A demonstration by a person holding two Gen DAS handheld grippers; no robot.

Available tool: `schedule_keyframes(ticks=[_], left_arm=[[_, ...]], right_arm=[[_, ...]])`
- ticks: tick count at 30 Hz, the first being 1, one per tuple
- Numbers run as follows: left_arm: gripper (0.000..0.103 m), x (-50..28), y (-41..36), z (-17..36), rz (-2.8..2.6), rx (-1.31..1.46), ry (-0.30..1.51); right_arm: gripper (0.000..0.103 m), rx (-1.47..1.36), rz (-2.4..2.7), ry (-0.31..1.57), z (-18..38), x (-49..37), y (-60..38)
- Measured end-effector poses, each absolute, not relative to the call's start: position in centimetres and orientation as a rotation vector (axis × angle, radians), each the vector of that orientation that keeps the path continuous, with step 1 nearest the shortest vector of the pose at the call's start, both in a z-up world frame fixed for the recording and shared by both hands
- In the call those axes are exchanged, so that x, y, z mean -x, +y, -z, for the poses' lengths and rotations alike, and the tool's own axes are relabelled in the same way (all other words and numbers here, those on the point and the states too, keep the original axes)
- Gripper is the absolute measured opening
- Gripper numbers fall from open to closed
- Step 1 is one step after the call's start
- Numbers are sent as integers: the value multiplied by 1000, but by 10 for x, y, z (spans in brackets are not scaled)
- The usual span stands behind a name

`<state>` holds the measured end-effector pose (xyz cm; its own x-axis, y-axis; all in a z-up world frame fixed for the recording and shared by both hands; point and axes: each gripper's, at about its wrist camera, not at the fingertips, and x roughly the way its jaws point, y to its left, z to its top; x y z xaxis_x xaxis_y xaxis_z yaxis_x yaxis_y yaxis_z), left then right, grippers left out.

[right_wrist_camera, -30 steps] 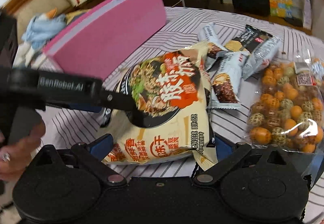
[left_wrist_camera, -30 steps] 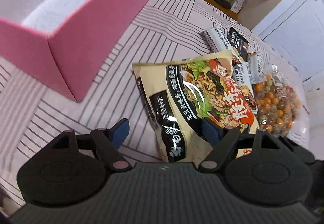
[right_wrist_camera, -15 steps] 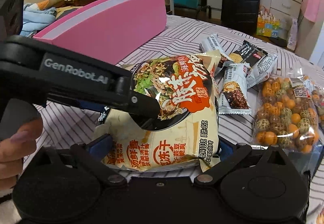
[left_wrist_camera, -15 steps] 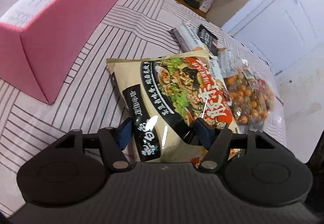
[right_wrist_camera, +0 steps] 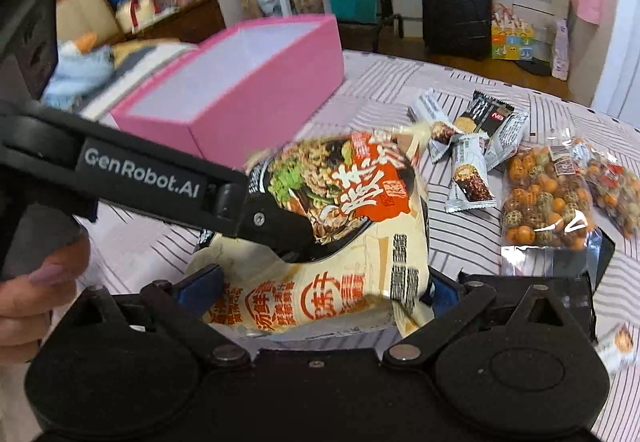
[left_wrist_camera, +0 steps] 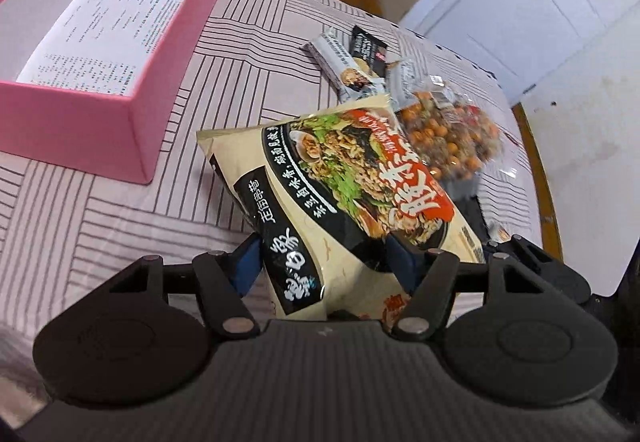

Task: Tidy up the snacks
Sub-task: 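Lift the noodle packet with the left tool and carry it over the pink box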

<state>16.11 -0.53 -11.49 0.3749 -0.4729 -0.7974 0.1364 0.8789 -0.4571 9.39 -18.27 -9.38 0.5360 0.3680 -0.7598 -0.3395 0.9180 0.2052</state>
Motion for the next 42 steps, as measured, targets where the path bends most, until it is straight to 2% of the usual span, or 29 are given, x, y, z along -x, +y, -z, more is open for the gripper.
schedule_keyframes(ticks=[15,22,33,42], left_arm=[[65,-112,60,35,419,301,1036],[65,-116,83,2,393,215,946],[65,-197,117,15,313,153,934],[65,-276,147,45,208,233,904]], right_arm=[[99,26,-475,815,23,-58,-125],[94,111,-515,749,4,-78,-98],[88,177,-546,761,27,-165,-53],[87,299,-604,736,48,-251,-18]])
